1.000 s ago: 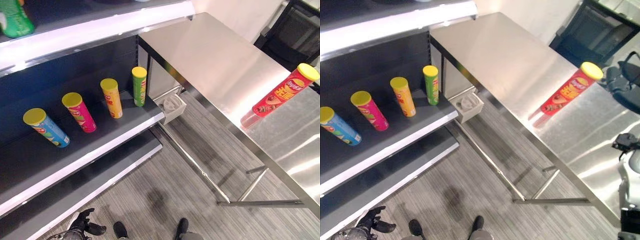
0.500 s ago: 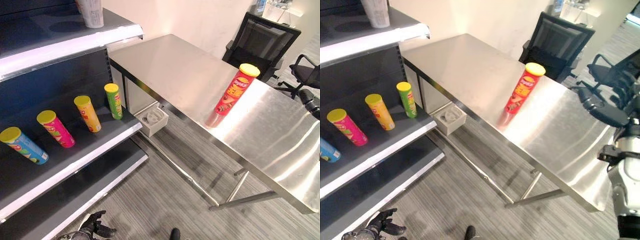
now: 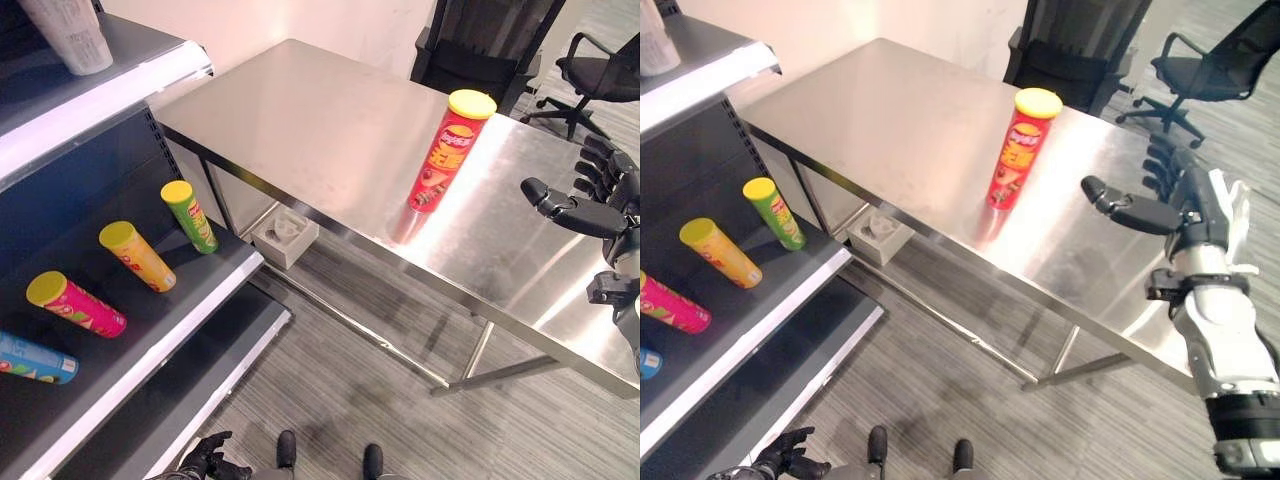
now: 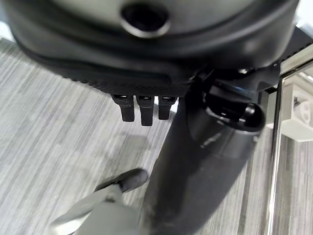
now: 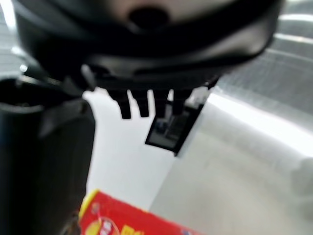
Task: Put the goods on the table back onto the shelves and tidy them up.
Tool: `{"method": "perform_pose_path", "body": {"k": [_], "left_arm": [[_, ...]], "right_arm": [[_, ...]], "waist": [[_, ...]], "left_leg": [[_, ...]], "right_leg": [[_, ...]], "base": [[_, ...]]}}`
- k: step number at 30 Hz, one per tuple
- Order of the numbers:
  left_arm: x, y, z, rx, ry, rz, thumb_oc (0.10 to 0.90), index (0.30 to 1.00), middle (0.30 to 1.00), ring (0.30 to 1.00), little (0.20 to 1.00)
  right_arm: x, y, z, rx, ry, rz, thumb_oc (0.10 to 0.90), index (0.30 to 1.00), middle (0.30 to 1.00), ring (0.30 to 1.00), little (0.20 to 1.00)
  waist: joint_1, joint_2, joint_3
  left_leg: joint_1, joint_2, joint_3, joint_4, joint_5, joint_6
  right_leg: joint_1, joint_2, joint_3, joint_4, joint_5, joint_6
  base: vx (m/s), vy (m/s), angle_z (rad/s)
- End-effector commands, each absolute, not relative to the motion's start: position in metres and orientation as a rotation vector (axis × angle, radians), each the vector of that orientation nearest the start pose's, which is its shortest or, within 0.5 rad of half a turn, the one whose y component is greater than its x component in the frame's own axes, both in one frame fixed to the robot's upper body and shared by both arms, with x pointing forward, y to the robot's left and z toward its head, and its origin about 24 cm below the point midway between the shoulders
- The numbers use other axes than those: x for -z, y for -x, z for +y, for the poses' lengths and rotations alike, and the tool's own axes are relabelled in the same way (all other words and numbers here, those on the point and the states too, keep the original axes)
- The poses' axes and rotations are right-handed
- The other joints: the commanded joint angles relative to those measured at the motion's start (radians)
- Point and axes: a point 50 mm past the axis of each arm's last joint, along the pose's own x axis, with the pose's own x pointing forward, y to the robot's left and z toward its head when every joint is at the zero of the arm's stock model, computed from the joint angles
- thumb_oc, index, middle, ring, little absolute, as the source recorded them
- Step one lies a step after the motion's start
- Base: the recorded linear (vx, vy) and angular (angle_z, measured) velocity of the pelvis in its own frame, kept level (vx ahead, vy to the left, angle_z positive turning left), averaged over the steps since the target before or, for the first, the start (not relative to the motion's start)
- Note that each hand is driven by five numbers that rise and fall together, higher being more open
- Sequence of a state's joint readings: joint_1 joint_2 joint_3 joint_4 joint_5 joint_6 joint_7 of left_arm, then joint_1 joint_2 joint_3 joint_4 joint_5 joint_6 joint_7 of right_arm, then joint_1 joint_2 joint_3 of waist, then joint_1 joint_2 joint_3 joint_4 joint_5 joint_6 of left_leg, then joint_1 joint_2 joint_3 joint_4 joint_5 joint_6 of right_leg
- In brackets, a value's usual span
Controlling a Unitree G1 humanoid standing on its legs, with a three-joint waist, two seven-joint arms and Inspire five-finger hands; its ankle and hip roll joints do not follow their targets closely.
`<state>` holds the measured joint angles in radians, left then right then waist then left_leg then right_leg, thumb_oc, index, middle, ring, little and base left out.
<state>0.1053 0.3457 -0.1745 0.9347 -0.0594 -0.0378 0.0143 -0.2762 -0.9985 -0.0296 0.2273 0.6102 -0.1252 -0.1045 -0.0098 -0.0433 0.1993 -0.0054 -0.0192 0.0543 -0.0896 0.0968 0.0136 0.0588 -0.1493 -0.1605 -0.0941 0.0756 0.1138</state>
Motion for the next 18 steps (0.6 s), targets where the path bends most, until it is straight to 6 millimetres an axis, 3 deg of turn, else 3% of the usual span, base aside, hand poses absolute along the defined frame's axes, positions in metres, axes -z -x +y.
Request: {"method": "perform_pose_path", "body": {"k": [1,13,18], "left_arm": [[0.131,-0.115,0.271,-0.074,-0.395,0.987,0.8,0.9,0.9,0.9,0.9],[0.132,-0.109,0.273,-0.086,-0.401,1.005,0.8,0.9,0.9,0.9,0.9],[0.132,-0.107,0.273,-0.091,-0.398,1.006,0.8,0.9,0.9,0.9,0.9]], "right_arm": [[-0.265,-0.286,-0.331,0.261,0.427,-0.546,0.8,0.9,0.9,0.9,0.9],[-0.265,-0.301,-0.327,0.264,0.423,-0.515,0.8,0.9,0.9,0.9,0.9],[-0.273,-0.309,-0.324,0.271,0.448,-0.517,0.8,0.9,0.9,0.9,0.9]], "waist": [[0.06,-0.046,-0.059],[0.078,-0.059,-0.053],[0.092,-0.067,-0.049]], "left_leg": [[0.006,0.071,0.02,0.002,-0.068,-0.09],[-0.001,0.057,0.014,0.002,-0.08,-0.074],[-0.005,0.056,0.002,0.002,-0.079,-0.076]], "right_leg": [[0.042,0.015,-0.026,0.008,-0.061,0.046],[0.028,-0.005,-0.037,0.012,-0.049,0.062],[0.031,-0.005,-0.052,0.008,-0.049,0.062]], "base": [[0.06,0.094,-0.01],[0.02,0.035,-0.02],[0.01,-0.007,0.04]]}}
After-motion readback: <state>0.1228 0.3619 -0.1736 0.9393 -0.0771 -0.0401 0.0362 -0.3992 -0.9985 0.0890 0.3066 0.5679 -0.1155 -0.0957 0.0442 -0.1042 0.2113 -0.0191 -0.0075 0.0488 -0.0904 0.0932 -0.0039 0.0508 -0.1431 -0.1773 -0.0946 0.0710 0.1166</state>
